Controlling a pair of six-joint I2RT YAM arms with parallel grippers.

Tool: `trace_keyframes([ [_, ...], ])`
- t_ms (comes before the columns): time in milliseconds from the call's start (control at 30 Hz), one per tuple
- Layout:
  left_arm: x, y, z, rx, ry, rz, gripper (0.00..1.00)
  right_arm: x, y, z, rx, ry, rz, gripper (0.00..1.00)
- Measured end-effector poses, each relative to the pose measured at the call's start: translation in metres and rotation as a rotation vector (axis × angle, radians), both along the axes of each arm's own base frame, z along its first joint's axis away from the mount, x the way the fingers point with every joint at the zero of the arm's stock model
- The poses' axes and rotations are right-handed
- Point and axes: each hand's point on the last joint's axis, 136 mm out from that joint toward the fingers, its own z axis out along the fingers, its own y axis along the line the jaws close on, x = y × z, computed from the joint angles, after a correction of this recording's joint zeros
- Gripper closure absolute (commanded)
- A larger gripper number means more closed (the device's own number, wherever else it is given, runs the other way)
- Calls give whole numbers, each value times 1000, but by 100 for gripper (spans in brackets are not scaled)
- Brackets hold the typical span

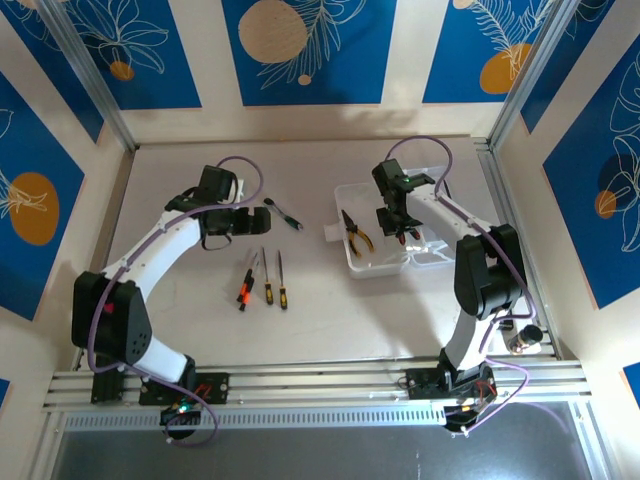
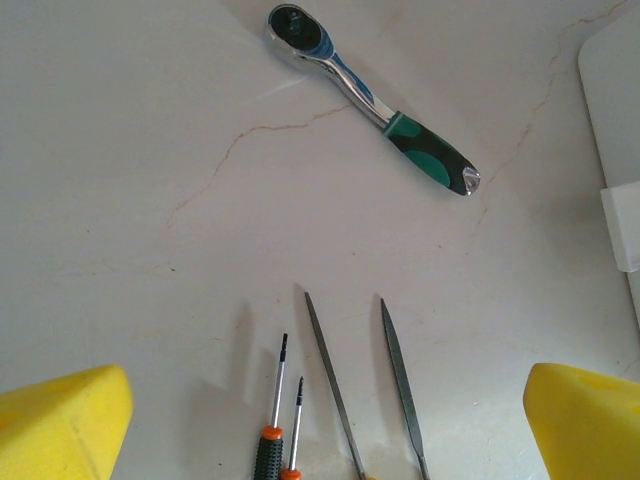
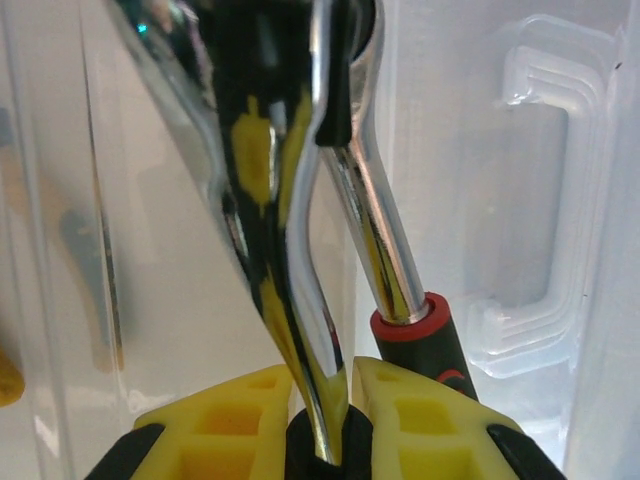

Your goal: Pack the tool kit

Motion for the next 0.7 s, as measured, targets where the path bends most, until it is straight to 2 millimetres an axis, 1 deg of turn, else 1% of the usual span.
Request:
trace_keyframes([
  [133,0,0,-2,2,6,0,0,2,0,4,-11,-8,0,68],
  [333,0,0,-4,3,10,0,0,4,2,9,-9,-20,1,63],
  [433,0,0,-4,3,10,0,0,4,4,10,-9,-21,6,58],
  [500,0,0,-4,3,10,0,0,4,6,12,-8,-24,12,52],
  [600,0,0,-4,4,10,0,0,2,12,16,13,-32,29,40],
  [700,2,1,-6,13,12,1,0,0,26,33,54,-63,74,22],
])
